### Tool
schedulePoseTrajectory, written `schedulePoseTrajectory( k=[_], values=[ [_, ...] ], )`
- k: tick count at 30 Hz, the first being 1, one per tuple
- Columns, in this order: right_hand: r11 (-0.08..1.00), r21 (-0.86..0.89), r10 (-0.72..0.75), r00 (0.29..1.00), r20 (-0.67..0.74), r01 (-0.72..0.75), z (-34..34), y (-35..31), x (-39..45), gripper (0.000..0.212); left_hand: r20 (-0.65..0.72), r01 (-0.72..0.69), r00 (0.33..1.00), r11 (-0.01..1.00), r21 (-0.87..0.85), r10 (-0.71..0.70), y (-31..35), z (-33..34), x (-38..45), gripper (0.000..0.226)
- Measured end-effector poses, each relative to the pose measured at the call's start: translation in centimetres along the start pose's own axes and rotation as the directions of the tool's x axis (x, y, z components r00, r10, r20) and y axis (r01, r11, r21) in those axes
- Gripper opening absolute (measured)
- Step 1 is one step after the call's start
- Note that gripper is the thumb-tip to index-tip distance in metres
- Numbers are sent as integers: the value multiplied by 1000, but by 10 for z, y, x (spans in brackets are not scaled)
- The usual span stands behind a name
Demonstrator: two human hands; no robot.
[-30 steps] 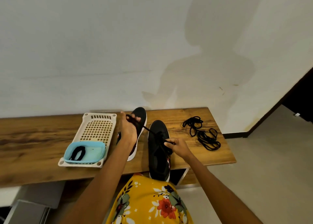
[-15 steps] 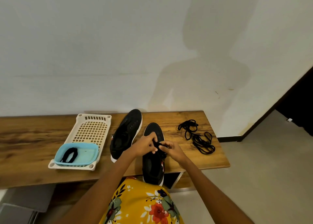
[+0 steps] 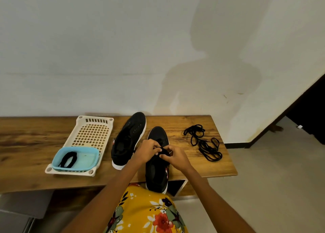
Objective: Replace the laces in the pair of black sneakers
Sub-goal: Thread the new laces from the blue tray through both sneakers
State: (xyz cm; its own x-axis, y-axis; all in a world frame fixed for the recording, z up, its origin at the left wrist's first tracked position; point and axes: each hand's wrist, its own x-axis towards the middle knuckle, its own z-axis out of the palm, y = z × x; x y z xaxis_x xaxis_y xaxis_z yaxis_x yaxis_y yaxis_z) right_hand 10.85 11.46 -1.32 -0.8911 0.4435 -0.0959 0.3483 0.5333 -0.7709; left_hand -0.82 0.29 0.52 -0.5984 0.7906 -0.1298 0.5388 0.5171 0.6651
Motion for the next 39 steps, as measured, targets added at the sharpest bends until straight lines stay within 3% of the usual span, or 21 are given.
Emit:
schedulePoseTrajectory(
  k=[5,8,11,16,20,24,29,32,35,39],
  values=[
    [988,-156,-14,994,-107,-2,8,-5,3,22,32,2,999,1000,-31,-1,-4,-4,3,18],
    [982,-188,9,990,-142,-36,15,-5,6,22,141,-40,989,999,5,39,-5,-10,5,23],
    [989,-115,74,988,-134,-90,18,-2,9,20,216,-72,974,997,25,65,-7,-12,7,34],
    [987,154,51,998,20,-54,4,7,9,15,125,-55,990,997,-53,61,-14,-8,9,22],
    [977,211,3,996,89,-21,-2,15,4,14,26,6,1000,993,-119,-3,-11,1,5,11],
    [994,111,3,1000,17,-5,3,10,4,16,-22,29,999,985,-173,-33,-10,9,3,5],
    [999,-53,-6,992,-124,-1,15,-2,5,11,58,27,998,985,-172,-17,-19,0,5,6],
    [991,-131,-24,987,-160,2,21,-4,3,4,70,60,996,992,-112,-52,-21,-6,11,24],
    [988,-155,-31,977,-210,-1,25,-2,0,6,194,166,970,981,-99,-145,-19,-16,21,30],
    [977,-211,-26,969,-247,-28,23,-2,0,16,351,157,935,952,-263,-57,-11,-26,23,18]
  ],
)
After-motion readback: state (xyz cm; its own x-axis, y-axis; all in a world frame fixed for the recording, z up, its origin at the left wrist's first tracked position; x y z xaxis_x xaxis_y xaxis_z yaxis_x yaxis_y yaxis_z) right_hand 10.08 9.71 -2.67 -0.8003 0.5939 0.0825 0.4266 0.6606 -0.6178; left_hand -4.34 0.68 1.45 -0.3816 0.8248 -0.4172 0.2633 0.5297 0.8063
